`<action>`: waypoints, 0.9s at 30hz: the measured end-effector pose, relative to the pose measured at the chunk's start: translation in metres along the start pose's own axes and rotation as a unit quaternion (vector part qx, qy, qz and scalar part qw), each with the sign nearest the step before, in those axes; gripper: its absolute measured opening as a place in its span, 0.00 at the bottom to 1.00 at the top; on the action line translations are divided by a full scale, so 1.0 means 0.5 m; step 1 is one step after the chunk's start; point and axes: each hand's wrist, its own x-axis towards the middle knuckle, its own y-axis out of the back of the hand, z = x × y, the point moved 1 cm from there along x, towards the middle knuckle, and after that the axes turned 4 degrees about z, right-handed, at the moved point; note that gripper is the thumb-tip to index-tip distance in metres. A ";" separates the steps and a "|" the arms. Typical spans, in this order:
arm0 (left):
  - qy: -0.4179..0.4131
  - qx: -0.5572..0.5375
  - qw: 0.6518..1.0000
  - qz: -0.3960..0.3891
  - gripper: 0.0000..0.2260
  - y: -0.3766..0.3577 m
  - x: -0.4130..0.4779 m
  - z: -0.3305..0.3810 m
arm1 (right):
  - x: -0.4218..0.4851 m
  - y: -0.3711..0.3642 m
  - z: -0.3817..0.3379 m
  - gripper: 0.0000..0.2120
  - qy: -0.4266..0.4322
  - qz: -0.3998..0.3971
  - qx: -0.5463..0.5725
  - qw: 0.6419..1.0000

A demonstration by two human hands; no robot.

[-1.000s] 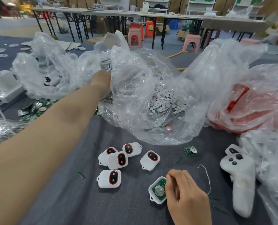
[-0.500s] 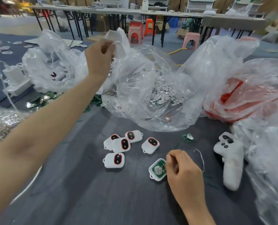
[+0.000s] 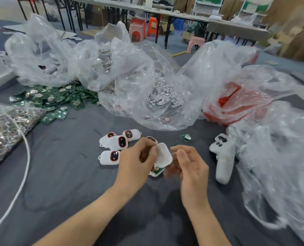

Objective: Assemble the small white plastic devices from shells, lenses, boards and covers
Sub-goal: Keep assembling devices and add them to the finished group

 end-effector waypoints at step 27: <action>0.162 -0.361 0.915 -0.076 0.04 0.005 0.004 -0.021 | 0.005 0.011 0.005 0.21 0.255 -0.017 -0.293 0.921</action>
